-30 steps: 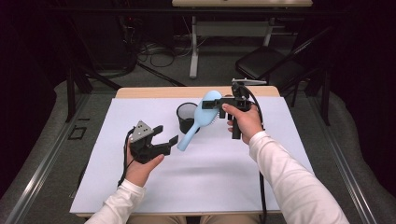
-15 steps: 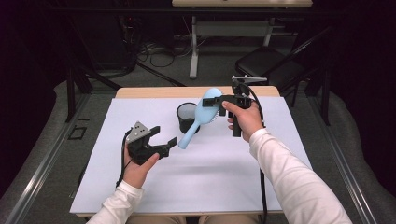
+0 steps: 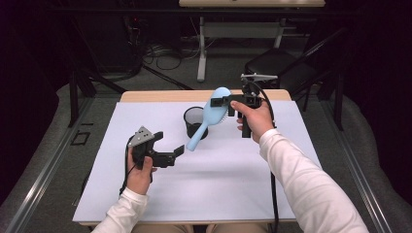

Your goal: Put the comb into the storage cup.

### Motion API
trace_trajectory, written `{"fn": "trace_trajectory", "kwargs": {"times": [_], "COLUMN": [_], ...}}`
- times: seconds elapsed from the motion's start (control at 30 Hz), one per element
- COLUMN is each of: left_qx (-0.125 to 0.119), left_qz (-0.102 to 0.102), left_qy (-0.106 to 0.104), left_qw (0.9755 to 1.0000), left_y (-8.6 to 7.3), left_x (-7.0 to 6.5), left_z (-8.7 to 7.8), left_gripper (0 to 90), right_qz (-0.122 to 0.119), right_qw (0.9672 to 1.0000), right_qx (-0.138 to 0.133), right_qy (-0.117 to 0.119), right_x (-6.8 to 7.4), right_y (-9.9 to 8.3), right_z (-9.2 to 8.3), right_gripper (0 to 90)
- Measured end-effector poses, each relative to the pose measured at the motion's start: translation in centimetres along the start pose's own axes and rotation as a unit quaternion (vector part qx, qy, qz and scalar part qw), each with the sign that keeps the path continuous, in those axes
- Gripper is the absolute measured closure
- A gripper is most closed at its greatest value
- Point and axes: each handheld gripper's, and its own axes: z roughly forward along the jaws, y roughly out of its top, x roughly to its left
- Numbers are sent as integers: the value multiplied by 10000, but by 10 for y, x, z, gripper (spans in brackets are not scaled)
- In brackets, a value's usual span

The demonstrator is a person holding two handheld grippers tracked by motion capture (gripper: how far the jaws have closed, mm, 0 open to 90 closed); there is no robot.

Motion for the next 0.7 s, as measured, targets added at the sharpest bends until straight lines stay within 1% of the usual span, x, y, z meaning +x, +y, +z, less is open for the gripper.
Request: {"fn": "trace_trajectory", "kwargs": {"times": [0.13, 0.47, 0.6, 0.7], "left_qx": [-3, 13, 58, 39], "left_qz": [66, 169, 193, 176], "left_qy": [54, -108, -52, -18], "left_qw": [10000, 9998, 9998, 9998], "left_y": [0, -2, -2, -3], "left_x": [-1, -1, 0, 3], "left_z": [0, -1, -3, -5], "left_gripper": [6, 6, 7, 11], "right_qz": [-27, -89, -145, -206], "right_qw": [10000, 9998, 9995, 9993], "right_qx": [-23, -95, -170, -184], "right_qy": [-36, -154, -202, -251], "right_x": [0, 3, 6, 9], "right_y": [2, 10, 15, 18], "right_z": [-3, -10, -12, -13], "right_gripper": [478, 478, 478, 478]}}
